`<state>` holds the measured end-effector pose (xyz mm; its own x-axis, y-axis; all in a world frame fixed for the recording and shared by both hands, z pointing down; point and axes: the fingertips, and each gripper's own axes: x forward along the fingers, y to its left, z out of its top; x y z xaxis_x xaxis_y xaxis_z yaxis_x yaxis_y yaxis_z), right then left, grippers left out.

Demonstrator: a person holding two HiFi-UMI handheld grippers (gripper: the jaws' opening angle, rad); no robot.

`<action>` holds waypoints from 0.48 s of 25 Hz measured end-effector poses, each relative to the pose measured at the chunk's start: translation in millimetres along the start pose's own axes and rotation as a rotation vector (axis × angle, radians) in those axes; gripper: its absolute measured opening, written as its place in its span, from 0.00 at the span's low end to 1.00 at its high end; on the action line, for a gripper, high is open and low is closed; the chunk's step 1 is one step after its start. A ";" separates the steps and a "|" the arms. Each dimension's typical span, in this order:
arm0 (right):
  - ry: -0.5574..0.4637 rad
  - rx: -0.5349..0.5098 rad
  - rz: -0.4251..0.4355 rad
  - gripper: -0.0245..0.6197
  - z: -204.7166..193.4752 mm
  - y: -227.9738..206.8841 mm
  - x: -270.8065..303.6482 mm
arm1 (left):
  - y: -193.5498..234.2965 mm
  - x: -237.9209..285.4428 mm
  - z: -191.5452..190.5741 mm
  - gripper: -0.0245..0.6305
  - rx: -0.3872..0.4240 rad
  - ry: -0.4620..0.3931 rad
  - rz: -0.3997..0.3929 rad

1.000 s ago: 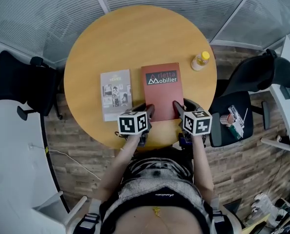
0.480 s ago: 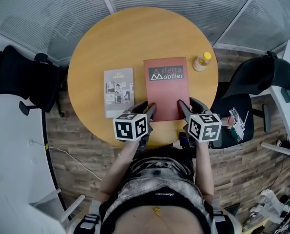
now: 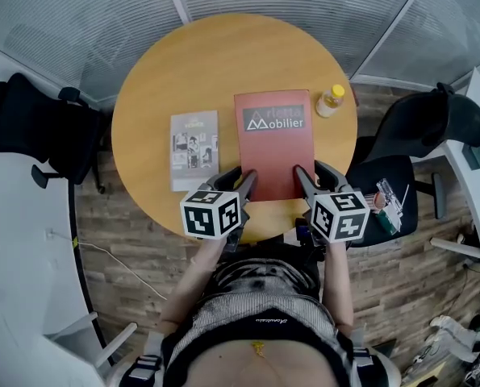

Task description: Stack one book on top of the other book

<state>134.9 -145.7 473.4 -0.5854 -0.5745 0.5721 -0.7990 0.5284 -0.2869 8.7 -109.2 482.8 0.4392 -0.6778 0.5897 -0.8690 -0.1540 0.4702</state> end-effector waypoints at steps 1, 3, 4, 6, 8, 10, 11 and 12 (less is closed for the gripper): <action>0.000 -0.004 -0.001 0.31 -0.7 -1.0 -2.0 | -2.1 0.2 -1.4 0.25 0.000 -0.001 0.000; 0.000 -0.008 -0.004 0.31 -2.7 -2.4 -6.1 | -5.8 -0.1 -4.5 0.25 -0.001 -0.002 0.000; 0.000 -0.009 -0.005 0.31 -3.6 -3.0 -8.1 | -7.8 -0.4 -5.6 0.25 -0.001 -0.004 0.001; -0.003 -0.012 -0.006 0.31 -4.4 -5.4 -12.2 | -12.6 -0.3 -6.9 0.24 0.001 -0.009 0.003; -0.006 -0.015 -0.004 0.31 -4.4 -8.0 -16.1 | -17.5 -0.1 -7.6 0.24 0.003 -0.014 0.005; -0.007 -0.017 -0.001 0.31 -4.8 -9.4 -19.4 | -21.2 -0.8 -8.7 0.24 0.009 -0.018 0.010; -0.007 -0.017 0.001 0.31 -5.1 -9.9 -21.0 | -23.1 -1.3 -9.2 0.24 0.011 -0.020 0.013; -0.007 -0.017 0.003 0.31 -5.4 -10.5 -22.7 | -25.1 -1.9 -9.8 0.24 0.012 -0.023 0.016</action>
<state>157.3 -134.8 467.6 -0.5891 -0.5772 0.5655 -0.7946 0.5411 -0.2754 31.9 -97.0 476.3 0.4195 -0.6970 0.5816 -0.8787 -0.1511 0.4528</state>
